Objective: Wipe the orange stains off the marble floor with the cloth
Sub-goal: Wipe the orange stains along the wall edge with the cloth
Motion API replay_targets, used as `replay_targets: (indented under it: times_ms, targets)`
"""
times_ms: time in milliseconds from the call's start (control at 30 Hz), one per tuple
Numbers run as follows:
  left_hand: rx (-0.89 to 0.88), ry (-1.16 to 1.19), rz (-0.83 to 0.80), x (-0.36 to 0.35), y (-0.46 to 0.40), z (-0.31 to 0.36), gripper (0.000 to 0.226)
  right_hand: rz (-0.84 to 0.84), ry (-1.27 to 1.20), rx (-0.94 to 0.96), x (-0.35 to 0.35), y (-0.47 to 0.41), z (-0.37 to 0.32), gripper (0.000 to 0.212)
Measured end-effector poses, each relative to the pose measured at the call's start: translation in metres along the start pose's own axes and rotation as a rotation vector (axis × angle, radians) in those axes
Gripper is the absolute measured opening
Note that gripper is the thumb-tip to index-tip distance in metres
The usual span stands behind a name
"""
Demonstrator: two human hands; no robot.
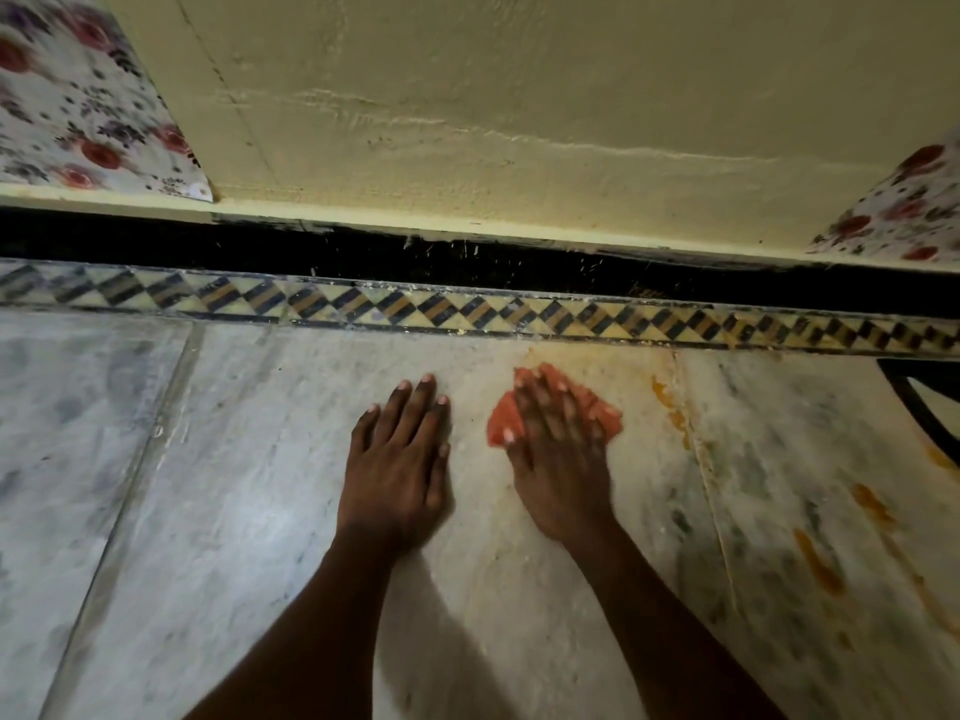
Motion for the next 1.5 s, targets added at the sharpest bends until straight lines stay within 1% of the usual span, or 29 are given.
replay_targets:
  times_ms: [67, 133, 200, 267, 300, 367, 433, 467, 500, 567, 633, 700, 733, 767, 800, 833, 933, 1000, 1033, 1067, 1100, 1133, 1200, 1267, 1300, 1333, 1367, 1400, 1500]
  targets:
    - [0.003, 0.006, 0.003, 0.0, 0.0, -0.001, 0.063, 0.006, 0.041, -0.075, 0.013, 0.018, 0.028, 0.068]
    - [0.001, 0.004, 0.0, 0.0, -0.001, -0.001, 0.063, 0.026, 0.112, -0.293, 0.014, -0.001, 0.055, 0.071]
    - [0.003, 0.006, -0.007, 0.0, -0.001, 0.0, 0.063, 0.043, 0.092, -0.524, 0.008, -0.043, 0.056, 0.07]
    - [0.004, 0.009, -0.014, 0.002, -0.001, 0.0, 0.064, 0.03, 0.024, -0.613, -0.001, -0.085, 0.035, 0.07]
    - [0.006, 0.01, -0.008, 0.002, 0.0, 0.0, 0.064, 0.015, 0.024, -0.573, -0.007, -0.098, 0.022, 0.069]
    - [0.007, 0.009, -0.006, 0.0, -0.001, 0.0, 0.063, -0.055, 0.041, -0.341, -0.015, -0.104, -0.006, 0.07]
    - [0.009, 0.008, -0.017, 0.0, -0.001, -0.001, 0.063, -0.124, 0.06, -0.053, -0.013, -0.076, -0.02, 0.071]
    - [0.008, 0.009, -0.019, -0.001, 0.0, -0.002, 0.063, -0.121, 0.054, 0.036, -0.01, -0.053, -0.017, 0.072]
    - [0.011, 0.017, -0.019, -0.001, 0.0, -0.002, 0.062, -0.103, 0.049, 0.058, -0.005, -0.033, -0.006, 0.072]
    - [0.013, 0.027, -0.016, -0.002, -0.001, -0.002, 0.062, -0.038, 0.081, -0.095, 0.007, -0.014, 0.03, 0.072]
    - [0.018, 0.027, -0.015, -0.001, -0.001, -0.001, 0.062, 0.024, 0.099, -0.418, 0.012, -0.032, 0.058, 0.073]
    - [0.014, 0.014, -0.018, -0.002, -0.002, -0.002, 0.062, 0.092, 0.037, -0.757, 0.008, -0.077, 0.056, 0.074]
    - [0.014, 0.01, -0.015, -0.001, -0.003, -0.002, 0.063, 0.108, -0.008, -0.867, 0.005, -0.101, 0.044, 0.076]
    - [0.016, 0.006, -0.013, 0.0, -0.003, 0.0, 0.063, 0.089, -0.044, -0.911, 0.001, -0.12, 0.025, 0.078]
    - [0.025, 0.007, -0.015, 0.001, -0.001, 0.002, 0.063, 0.066, -0.054, -0.875, -0.006, -0.13, 0.007, 0.079]
    - [0.025, 0.005, -0.009, 0.003, -0.001, 0.001, 0.063, 0.049, -0.05, -0.763, -0.014, -0.134, -0.012, 0.079]
    - [0.03, 0.014, -0.023, 0.002, -0.003, 0.002, 0.062, -0.065, -0.008, -0.256, -0.028, -0.092, -0.05, 0.079]
    - [0.027, 0.003, -0.021, 0.002, -0.003, 0.001, 0.06, -0.168, -0.03, 0.033, -0.022, -0.051, -0.038, 0.076]
    - [0.025, 0.001, -0.017, 0.002, -0.002, 0.0, 0.06, -0.192, -0.005, 0.108, -0.018, -0.038, -0.018, 0.075]
    - [0.016, 0.001, -0.016, 0.002, -0.002, 0.002, 0.061, -0.173, 0.042, 0.124, -0.012, -0.031, 0.011, 0.074]
    - [0.01, 0.003, -0.013, 0.002, -0.002, 0.002, 0.062, -0.136, 0.092, 0.071, -0.004, -0.03, 0.039, 0.074]
    - [0.008, 0.003, -0.01, 0.003, -0.002, 0.002, 0.062, -0.083, 0.101, -0.071, 0.006, -0.034, 0.067, 0.076]
    - [0.01, -0.003, -0.002, 0.001, -0.002, 0.001, 0.062, 0.045, 0.081, -0.457, 0.021, -0.056, 0.102, 0.074]
    - [0.009, 0.0, -0.001, -0.002, -0.002, -0.001, 0.062, 0.15, 0.057, -0.766, 0.024, -0.086, 0.101, 0.069]
    - [0.005, 0.003, 0.006, -0.002, -0.002, -0.002, 0.062, 0.166, 0.044, -0.861, 0.022, -0.103, 0.09, 0.069]
    - [0.004, 0.005, 0.019, -0.003, -0.002, -0.001, 0.062, 0.15, 0.031, -0.892, 0.018, -0.115, 0.075, 0.07]
    - [0.005, 0.007, 0.024, -0.003, -0.001, -0.001, 0.062, 0.118, 0.028, -0.843, 0.011, -0.125, 0.058, 0.071]
    - [-0.002, 0.008, 0.024, -0.003, -0.001, -0.001, 0.062, 0.078, 0.028, -0.717, 0.004, -0.131, 0.042, 0.072]
    - [-0.001, -0.001, 0.018, -0.004, -0.001, -0.002, 0.062, -0.094, 0.015, -0.19, -0.009, -0.109, -0.001, 0.073]
Point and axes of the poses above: each hand's wrist, its own y-axis away from the middle knuckle, its own x-axis out of the back of the hand, z = x × y, the point moved 3 cm from there along -y, towards the middle knuckle, and after that the axes turned 13 degrees about z, right-handed, at the moved point
